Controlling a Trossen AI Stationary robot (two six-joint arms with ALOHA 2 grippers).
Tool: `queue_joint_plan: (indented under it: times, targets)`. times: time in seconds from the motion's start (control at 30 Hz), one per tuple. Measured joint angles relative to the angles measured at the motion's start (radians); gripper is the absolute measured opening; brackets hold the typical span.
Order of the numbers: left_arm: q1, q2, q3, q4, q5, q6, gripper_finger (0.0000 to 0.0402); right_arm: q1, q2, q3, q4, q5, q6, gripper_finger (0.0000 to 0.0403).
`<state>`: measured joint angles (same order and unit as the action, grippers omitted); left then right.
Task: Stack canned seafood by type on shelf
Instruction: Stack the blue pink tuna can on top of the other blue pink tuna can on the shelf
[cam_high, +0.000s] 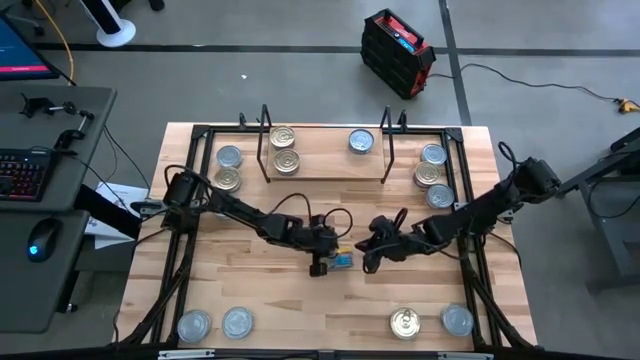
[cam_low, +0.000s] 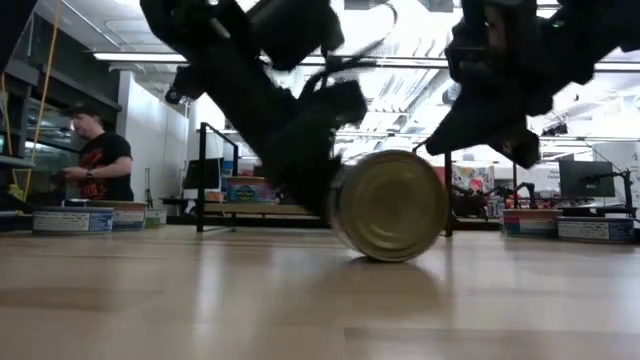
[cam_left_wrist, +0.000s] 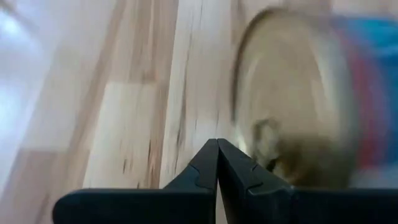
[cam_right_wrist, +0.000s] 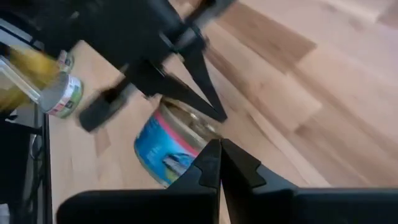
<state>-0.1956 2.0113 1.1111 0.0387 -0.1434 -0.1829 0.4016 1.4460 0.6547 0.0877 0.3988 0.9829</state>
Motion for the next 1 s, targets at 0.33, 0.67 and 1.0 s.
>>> queue_joint_plan:
  times: [0.33, 0.67, 1.0]
  targets:
    - [0.025, -0.024, 0.002, -0.152, -0.041, -0.004, 0.0, -0.048, 0.0, 0.137, -0.011, -0.042, -0.259, 0.0003]
    - [0.087, -0.184, -0.065, -0.268, -0.054, -0.003, 0.0, -0.052, 0.068, 0.521, -0.54, -0.21, -0.56, 0.0158]
    - [0.033, -0.578, -0.388, -0.14, -0.125, -0.352, 0.0, -0.016, 0.279, 0.655, -0.672, -0.218, -0.669, 0.0333]
